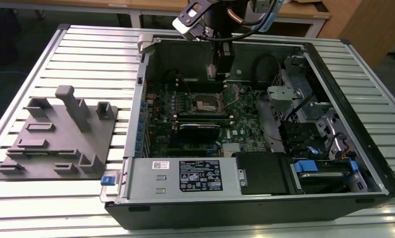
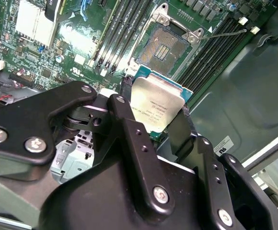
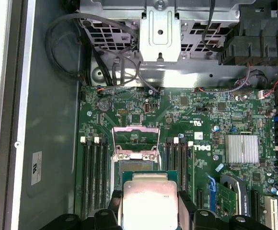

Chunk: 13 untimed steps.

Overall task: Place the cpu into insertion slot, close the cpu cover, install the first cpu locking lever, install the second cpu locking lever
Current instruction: 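Place the cpu into insertion slot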

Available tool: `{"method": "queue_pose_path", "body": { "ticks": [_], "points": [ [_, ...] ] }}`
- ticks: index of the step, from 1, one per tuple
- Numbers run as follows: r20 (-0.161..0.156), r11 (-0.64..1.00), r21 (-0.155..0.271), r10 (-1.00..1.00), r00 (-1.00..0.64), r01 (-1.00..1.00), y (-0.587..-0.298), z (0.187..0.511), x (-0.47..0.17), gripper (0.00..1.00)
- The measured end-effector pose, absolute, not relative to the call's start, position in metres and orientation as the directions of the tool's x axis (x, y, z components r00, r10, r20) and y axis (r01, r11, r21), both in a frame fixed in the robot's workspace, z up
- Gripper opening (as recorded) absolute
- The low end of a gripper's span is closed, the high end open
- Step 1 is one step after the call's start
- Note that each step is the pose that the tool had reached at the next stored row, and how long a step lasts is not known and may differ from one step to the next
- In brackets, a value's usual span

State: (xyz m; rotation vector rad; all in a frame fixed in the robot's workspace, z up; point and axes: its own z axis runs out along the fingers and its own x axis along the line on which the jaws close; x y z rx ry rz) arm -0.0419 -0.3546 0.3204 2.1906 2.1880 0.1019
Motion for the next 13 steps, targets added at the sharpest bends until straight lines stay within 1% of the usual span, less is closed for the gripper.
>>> {"method": "queue_pose_path", "body": {
  "ticks": [1, 4, 13],
  "points": [
    [0.019, -0.002, 0.078, 1.0, 0.001, 0.997, -0.355, 0.32, -0.042, 0.54],
    [0.045, -0.004, 0.077, 0.999, 0.001, 0.997, -0.355, 0.318, -0.043, 0.54],
    [0.047, -0.004, 0.069, 0.999, 0.001, 0.998, -0.355, 0.305, -0.044, 0.54]
  ]
}}
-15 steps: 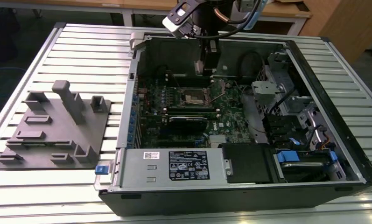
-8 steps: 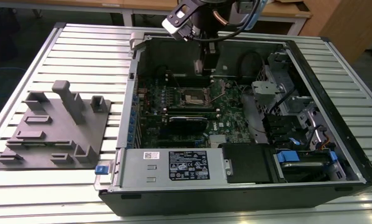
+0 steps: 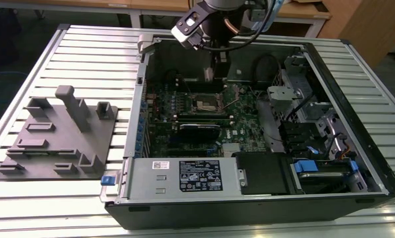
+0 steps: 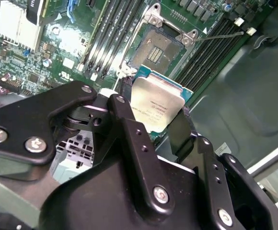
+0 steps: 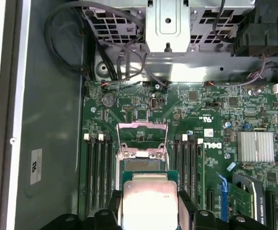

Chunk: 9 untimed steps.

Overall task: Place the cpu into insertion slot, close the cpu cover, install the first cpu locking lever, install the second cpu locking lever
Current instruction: 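Place the cpu into insertion slot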

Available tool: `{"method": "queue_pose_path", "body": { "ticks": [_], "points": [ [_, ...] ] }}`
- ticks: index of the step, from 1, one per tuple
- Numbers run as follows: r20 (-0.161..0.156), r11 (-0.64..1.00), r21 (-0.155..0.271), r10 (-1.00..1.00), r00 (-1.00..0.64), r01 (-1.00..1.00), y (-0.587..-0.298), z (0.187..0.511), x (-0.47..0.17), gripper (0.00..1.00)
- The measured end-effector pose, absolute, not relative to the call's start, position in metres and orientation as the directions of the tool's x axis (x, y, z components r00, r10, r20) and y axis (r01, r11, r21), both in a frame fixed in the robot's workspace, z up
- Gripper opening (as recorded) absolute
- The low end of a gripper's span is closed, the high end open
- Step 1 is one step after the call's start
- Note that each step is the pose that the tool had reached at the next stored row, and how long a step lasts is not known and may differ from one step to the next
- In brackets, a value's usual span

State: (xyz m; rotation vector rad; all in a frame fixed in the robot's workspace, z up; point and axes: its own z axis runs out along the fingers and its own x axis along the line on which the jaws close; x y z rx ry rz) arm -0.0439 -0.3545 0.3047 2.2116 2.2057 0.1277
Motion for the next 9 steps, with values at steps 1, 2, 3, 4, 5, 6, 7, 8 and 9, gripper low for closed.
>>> {"method": "queue_pose_path", "body": {
  "ticks": [1, 2, 3, 4, 5, 6, 7, 8, 9],
  "points": [
    [0.047, -0.004, 0.069, 0.999, 0.001, 0.998, -0.354, 0.303, -0.044, 0.54],
    [0.047, -0.004, 0.069, 0.999, 0.001, 0.998, -0.354, 0.301, -0.044, 0.54],
    [0.047, -0.004, 0.069, 0.999, 0.001, 0.998, -0.354, 0.3, -0.044, 0.54],
    [0.047, -0.004, 0.069, 0.999, 0.001, 0.998, -0.354, 0.298, -0.044, 0.54],
    [0.047, -0.004, 0.069, 0.999, 0.001, 0.998, -0.354, 0.296, -0.044, 0.54],
    [0.047, -0.004, 0.069, 0.999, 0.001, 0.998, -0.354, 0.294, -0.044, 0.54],
    [0.047, -0.004, 0.069, 0.999, 0.001, 0.998, -0.354, 0.293, -0.044, 0.54],
    [0.047, -0.004, 0.069, 0.999, 0.001, 0.998, -0.354, 0.292, -0.044, 0.54],
    [0.047, -0.004, 0.068, 0.999, 0.001, 0.998, -0.354, 0.292, -0.044, 0.54]
  ]
}}
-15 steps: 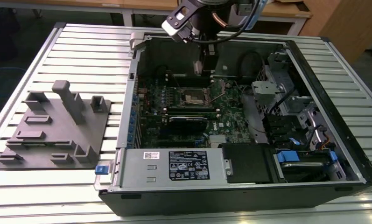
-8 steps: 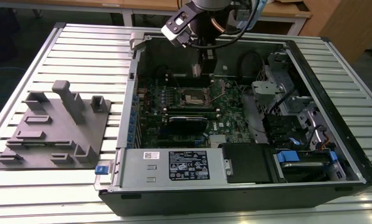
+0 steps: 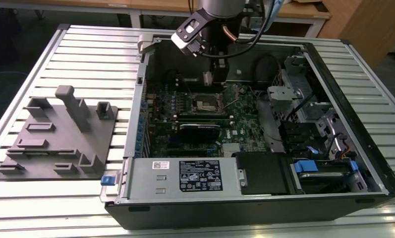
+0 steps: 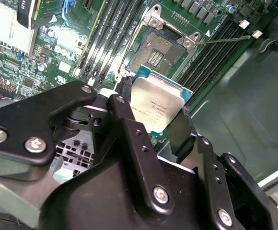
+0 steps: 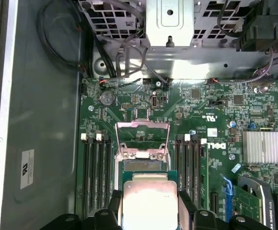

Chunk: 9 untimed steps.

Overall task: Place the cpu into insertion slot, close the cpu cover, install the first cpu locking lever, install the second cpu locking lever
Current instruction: 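Place the cpu into insertion slot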

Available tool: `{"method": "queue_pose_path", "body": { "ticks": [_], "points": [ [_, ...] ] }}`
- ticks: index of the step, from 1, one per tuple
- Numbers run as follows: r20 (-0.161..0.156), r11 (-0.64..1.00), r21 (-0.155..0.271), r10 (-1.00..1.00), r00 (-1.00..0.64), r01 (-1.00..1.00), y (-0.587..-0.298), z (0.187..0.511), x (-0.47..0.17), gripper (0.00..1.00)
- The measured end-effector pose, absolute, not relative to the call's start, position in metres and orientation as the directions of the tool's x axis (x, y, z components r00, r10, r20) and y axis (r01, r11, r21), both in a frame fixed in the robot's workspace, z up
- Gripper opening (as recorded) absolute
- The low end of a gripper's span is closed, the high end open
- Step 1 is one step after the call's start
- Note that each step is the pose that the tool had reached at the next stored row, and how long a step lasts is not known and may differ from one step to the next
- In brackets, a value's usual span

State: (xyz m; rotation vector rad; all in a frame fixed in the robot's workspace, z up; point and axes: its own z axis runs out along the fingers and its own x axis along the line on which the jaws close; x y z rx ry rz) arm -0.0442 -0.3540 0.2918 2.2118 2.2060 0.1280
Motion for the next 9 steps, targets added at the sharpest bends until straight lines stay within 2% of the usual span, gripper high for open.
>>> {"method": "queue_pose_path", "body": {
  "ticks": [9],
  "points": [
    [0.047, -0.004, 0.069, 0.999, 0.001, 0.998, -0.354, 0.2902, -0.0442, 0.54]
  ]
}}
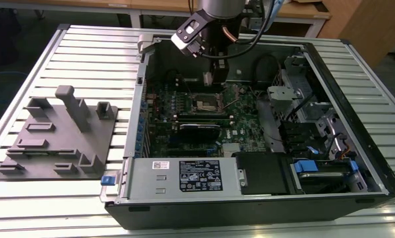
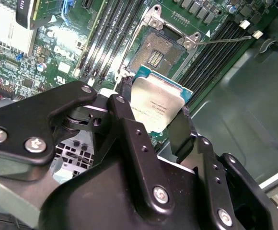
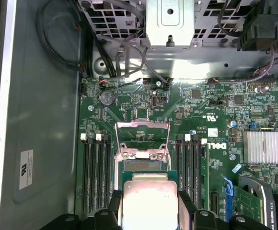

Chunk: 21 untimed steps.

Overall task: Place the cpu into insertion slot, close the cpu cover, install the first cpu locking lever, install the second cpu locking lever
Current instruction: 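Place the cpu into insertion slot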

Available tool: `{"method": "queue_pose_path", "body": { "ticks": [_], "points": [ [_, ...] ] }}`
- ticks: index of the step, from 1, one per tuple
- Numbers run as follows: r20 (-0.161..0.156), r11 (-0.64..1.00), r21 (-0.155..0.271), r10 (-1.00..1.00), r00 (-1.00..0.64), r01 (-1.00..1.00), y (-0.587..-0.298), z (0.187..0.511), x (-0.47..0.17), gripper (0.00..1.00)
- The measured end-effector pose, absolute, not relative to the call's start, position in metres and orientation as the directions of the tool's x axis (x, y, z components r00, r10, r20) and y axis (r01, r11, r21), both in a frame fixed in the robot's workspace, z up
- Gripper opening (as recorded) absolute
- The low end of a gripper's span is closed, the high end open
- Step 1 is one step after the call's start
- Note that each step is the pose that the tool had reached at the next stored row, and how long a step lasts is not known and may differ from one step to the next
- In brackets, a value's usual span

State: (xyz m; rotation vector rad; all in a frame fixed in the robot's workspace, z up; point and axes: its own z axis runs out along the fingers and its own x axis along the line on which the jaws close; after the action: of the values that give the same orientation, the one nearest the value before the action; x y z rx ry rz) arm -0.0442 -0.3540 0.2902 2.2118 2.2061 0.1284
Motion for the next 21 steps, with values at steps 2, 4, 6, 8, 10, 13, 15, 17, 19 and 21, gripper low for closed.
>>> {"method": "queue_pose_path", "body": {
  "ticks": [2, 4, 6, 8, 10, 13, 15, 17, 19, 21],
  "points": [
    [0.047, -0.004, 0.069, 0.999, 0.001, 0.998, -0.354, 0.2897, -0.0442, 0.54],
    [0.047, -0.004, 0.069, 0.999, 0.001, 0.998, -0.354, 0.2891, -0.0442, 0.54],
    [0.047, -0.004, 0.069, 0.999, 0.001, 0.998, -0.354, 0.2883, -0.0442, 0.54],
    [0.047, -0.004, 0.069, 0.999, 0.001, 0.998, -0.354, 0.2876, -0.0442, 0.54],
    [0.047, -0.004, 0.069, 0.999, 0.001, 0.998, -0.354, 0.2868, -0.0442, 0.54],
    [0.047, -0.004, 0.069, 0.999, 0.001, 0.998, -0.354, 0.2857, -0.0442, 0.54],
    [0.047, -0.004, 0.069, 0.999, 0.001, 0.998, -0.354, 0.2849, -0.0442, 0.54],
    [0.048, -0.004, 0.069, 0.999, 0.001, 0.998, -0.354, 0.2839, -0.0442, 0.54],
    [0.047, -0.004, 0.069, 0.999, 0.001, 0.998, -0.354, 0.2831, -0.0442, 0.54],
    [0.047, -0.004, 0.069, 0.999, 0.001, 0.998, -0.354, 0.2821, -0.0442, 0.54]
  ]
}}
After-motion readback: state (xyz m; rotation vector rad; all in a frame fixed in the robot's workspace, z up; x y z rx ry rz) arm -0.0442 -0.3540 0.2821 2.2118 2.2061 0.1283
